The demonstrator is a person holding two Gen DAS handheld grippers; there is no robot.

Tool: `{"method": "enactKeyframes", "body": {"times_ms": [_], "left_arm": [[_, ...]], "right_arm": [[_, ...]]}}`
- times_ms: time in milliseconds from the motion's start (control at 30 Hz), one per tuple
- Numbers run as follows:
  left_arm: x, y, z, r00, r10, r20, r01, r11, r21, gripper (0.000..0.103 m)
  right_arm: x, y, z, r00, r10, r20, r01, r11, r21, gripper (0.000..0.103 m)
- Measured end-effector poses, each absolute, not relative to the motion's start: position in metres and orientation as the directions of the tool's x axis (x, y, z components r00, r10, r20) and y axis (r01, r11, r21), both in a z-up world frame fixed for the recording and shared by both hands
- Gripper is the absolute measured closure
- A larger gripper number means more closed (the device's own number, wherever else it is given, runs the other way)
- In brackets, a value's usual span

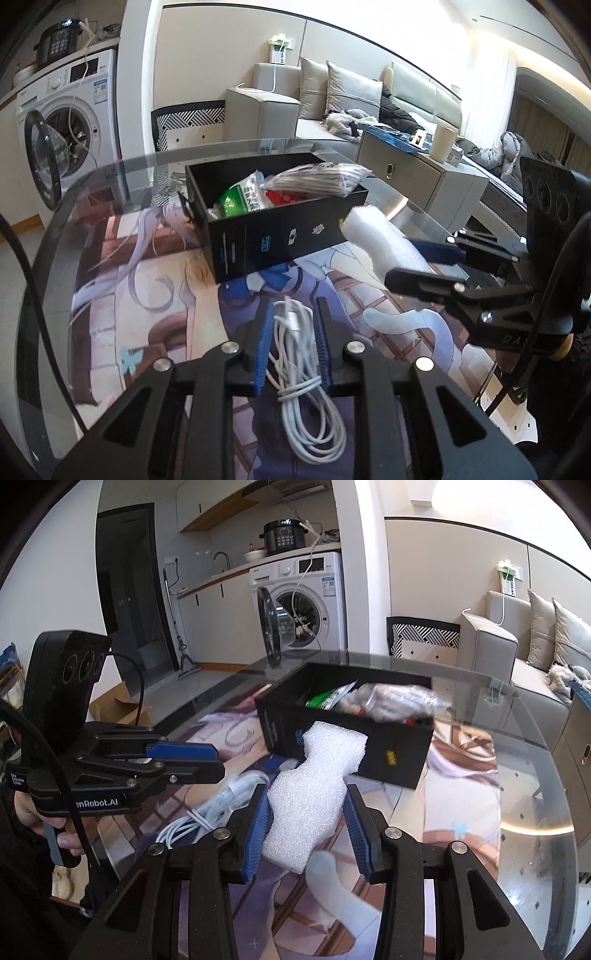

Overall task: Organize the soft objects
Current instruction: 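Grasp the white foam sheet with the right gripper while the left grasps the white cable, then carry the cable and foam sheet over the black box with both grippers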

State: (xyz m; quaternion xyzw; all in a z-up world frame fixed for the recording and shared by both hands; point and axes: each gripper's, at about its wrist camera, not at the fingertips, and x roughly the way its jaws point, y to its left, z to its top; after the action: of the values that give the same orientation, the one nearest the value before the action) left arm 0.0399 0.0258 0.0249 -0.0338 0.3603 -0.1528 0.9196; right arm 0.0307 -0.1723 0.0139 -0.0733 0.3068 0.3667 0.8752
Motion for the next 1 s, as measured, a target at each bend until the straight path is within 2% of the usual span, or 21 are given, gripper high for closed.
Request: {"method": "enactKeyframes", "body": {"times_ms": [167,233,300,367,600,667,767,1000], "left_arm": [[0.036,0.033,0.014,0.665,-0.318,-0.676,0.247,0.948,-0.203,0.082],[0.033,0.03,0.01,0.649,-0.329,-0.686,0.255,0.944,-0.211,0.077],[0.032,0.025,0.006,0.64,-0.306,-0.704,0.25,0.95,-0.186,0.056],[0.03,0.019,0.001,0.64,-0.281,-0.715,0.244,0.957,-0.158,0.049],[0.035,0.003,-0.024,0.599,-0.215,-0.772,0.238,0.968,-0.085,0.049],[0.033,0.001,-0.025,0.62,-0.199,-0.759,0.24,0.969,-0.058,0.05],[0.032,0.003,-0.025,0.643,-0.184,-0.744,0.219,0.974,-0.051,0.072],[0.034,0.015,-0.014,0.66,-0.252,-0.707,0.223,0.965,-0.136,0.073]], "right_arm": [[0.031,-0.175,0.018,0.551,0.591,-0.589,-0.681,0.726,0.092,0.062],[0.03,-0.176,0.017,0.55,0.589,-0.592,-0.678,0.729,0.096,0.062],[0.03,-0.176,0.015,0.548,0.588,-0.595,-0.676,0.731,0.099,0.062],[0.029,-0.177,0.014,0.547,0.586,-0.598,-0.675,0.731,0.099,0.062],[0.028,-0.178,0.014,0.548,0.585,-0.598,-0.675,0.731,0.097,0.062],[0.028,-0.179,0.014,0.549,0.583,-0.598,-0.673,0.733,0.097,0.062],[0.028,-0.179,0.013,0.55,0.582,-0.599,-0.671,0.735,0.098,0.062],[0.028,-0.18,0.013,0.551,0.585,-0.595,-0.67,0.735,0.102,0.062]]}}
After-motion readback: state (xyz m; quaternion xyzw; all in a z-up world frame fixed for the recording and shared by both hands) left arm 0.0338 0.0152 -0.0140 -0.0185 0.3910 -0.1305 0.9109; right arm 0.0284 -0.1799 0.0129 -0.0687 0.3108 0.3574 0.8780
